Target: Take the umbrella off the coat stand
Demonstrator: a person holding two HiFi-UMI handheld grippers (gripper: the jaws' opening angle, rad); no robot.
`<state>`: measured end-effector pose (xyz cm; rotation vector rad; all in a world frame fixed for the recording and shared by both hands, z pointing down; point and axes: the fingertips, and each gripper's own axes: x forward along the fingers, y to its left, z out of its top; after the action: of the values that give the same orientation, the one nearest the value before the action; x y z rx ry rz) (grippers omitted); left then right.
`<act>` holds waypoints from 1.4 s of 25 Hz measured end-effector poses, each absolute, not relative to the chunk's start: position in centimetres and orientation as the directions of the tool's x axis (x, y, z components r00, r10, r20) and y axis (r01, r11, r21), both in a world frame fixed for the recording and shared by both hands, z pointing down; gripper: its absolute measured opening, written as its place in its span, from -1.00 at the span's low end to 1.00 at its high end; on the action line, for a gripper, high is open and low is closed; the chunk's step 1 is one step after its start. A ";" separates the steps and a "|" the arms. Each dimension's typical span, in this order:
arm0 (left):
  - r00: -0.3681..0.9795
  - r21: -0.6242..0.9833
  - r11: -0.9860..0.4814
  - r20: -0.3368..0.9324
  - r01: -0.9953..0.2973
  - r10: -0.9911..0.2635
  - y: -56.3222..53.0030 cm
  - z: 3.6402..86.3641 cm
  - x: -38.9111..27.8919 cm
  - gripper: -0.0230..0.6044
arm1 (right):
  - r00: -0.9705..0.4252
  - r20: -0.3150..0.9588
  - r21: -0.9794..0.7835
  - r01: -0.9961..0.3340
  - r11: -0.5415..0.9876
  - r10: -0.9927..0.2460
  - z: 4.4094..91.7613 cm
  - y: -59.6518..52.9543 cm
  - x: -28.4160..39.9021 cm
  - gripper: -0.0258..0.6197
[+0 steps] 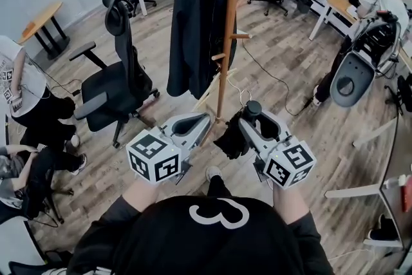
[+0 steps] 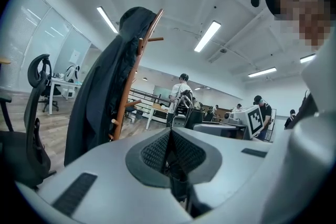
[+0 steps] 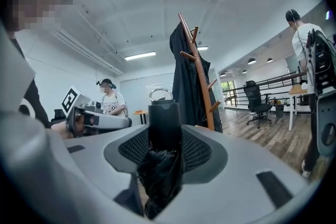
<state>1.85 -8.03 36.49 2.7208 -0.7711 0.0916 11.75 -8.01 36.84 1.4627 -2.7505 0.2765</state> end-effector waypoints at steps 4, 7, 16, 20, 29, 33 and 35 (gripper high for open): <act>0.856 0.280 -0.810 0.130 -0.516 -0.500 -5.7 36.2 0.6 -0.87 | -0.562 0.083 -0.155 -0.823 0.546 -0.823 36.7 -5.3 10.8 -0.31; 0.857 0.289 -0.809 0.108 -0.512 -0.503 -4.6 35.6 0.0 -0.88 | -0.560 0.086 -0.153 -0.825 0.544 -0.824 36.2 -3.8 10.0 -0.31; 0.869 0.270 -0.829 0.075 -0.490 -0.489 -1.4 34.7 -0.2 -0.88 | -0.557 0.068 -0.113 -0.829 0.548 -0.828 35.1 -0.3 9.1 -0.31; 0.871 0.260 -0.835 0.065 -0.485 -0.487 -0.7 34.1 -0.1 -0.87 | -0.555 0.065 -0.118 -0.830 0.545 -0.830 34.8 0.5 9.0 -0.31; 0.880 0.231 -0.851 0.052 -0.471 -0.472 0.2 33.6 1.1 -0.88 | -0.552 0.067 -0.112 -0.832 0.543 -0.831 35.4 1.8 9.7 -0.32; 0.886 0.227 -0.859 0.055 -0.459 -0.460 0.4 33.7 2.0 -0.87 | -0.553 0.066 -0.115 -0.831 0.544 -0.831 35.5 2.2 10.1 -0.32; 0.888 0.224 -0.861 0.057 -0.457 -0.457 0.4 33.7 2.3 -0.87 | -0.553 0.064 -0.122 -0.830 0.544 -0.831 35.5 2.3 10.3 -0.32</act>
<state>2.34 0.45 33.68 2.8241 -0.6939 0.0027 10.27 2.31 35.52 1.4855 -2.7616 0.2172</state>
